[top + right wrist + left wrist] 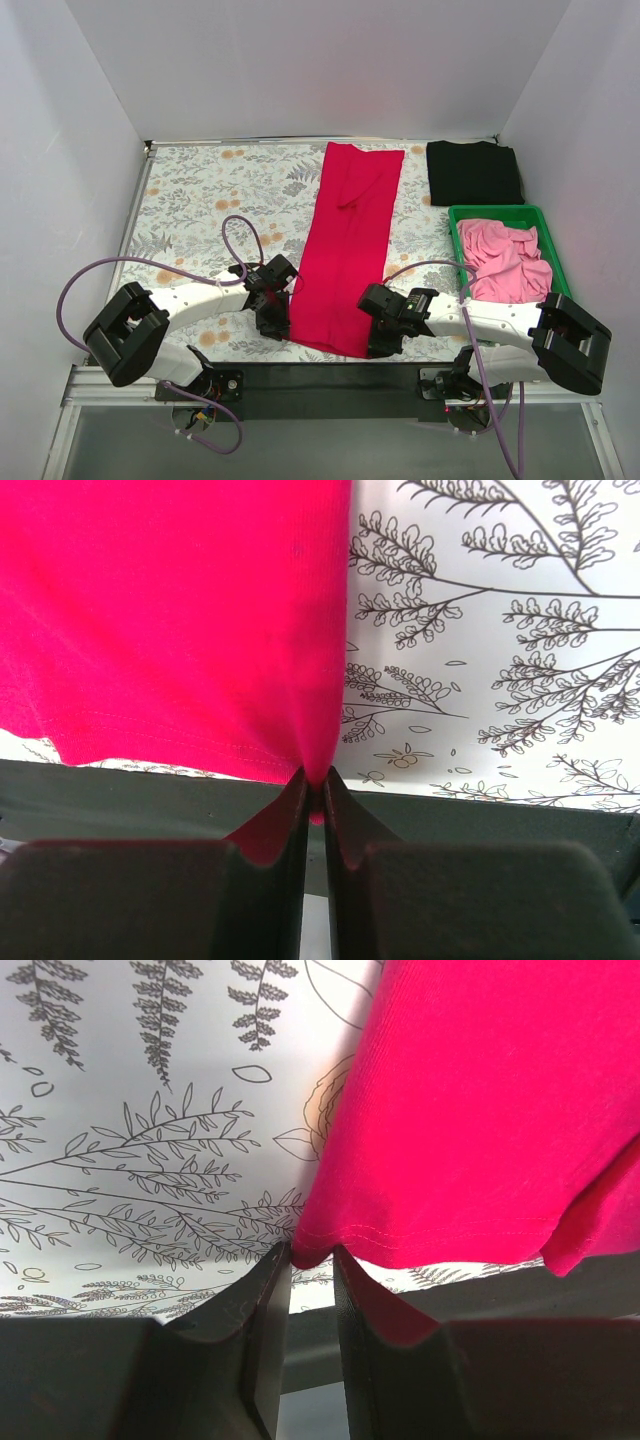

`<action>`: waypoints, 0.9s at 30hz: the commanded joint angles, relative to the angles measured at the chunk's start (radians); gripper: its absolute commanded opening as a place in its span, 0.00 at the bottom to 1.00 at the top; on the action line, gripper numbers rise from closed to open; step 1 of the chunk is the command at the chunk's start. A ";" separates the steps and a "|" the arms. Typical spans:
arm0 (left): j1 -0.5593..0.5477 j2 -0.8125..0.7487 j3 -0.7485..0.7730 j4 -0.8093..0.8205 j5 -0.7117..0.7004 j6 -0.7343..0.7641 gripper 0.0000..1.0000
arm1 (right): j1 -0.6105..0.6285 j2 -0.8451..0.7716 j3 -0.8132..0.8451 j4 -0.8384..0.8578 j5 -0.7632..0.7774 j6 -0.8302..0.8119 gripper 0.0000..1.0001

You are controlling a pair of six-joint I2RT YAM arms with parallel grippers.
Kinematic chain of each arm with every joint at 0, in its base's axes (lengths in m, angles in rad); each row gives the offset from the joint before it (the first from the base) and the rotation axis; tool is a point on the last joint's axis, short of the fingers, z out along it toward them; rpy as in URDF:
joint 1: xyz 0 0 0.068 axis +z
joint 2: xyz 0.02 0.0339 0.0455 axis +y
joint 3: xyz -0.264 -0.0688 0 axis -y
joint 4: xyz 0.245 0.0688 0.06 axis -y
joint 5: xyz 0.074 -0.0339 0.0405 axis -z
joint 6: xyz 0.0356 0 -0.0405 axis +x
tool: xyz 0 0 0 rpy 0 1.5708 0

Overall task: Fold and stack the t-shirts
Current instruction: Fold the tshirt

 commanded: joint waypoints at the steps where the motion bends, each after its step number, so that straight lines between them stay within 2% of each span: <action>1: -0.011 0.039 -0.038 0.012 -0.059 -0.001 0.24 | 0.006 0.001 -0.026 -0.063 0.030 -0.014 0.13; 2: -0.011 0.035 -0.035 0.014 -0.061 -0.001 0.24 | 0.008 0.001 -0.026 -0.064 0.028 -0.014 0.10; 8: -0.011 0.026 -0.022 0.008 -0.056 -0.010 0.22 | 0.008 -0.007 -0.028 -0.070 0.031 -0.022 0.09; 14: -0.011 -0.028 0.022 -0.043 -0.080 -0.012 0.41 | 0.006 -0.022 -0.031 -0.081 0.038 -0.025 0.09; 19: -0.011 -0.007 0.060 -0.057 -0.135 -0.007 0.41 | 0.008 -0.035 -0.037 -0.084 0.042 -0.025 0.09; 27: -0.013 0.016 0.068 -0.042 -0.122 0.008 0.38 | 0.008 -0.045 -0.042 -0.089 0.045 -0.025 0.09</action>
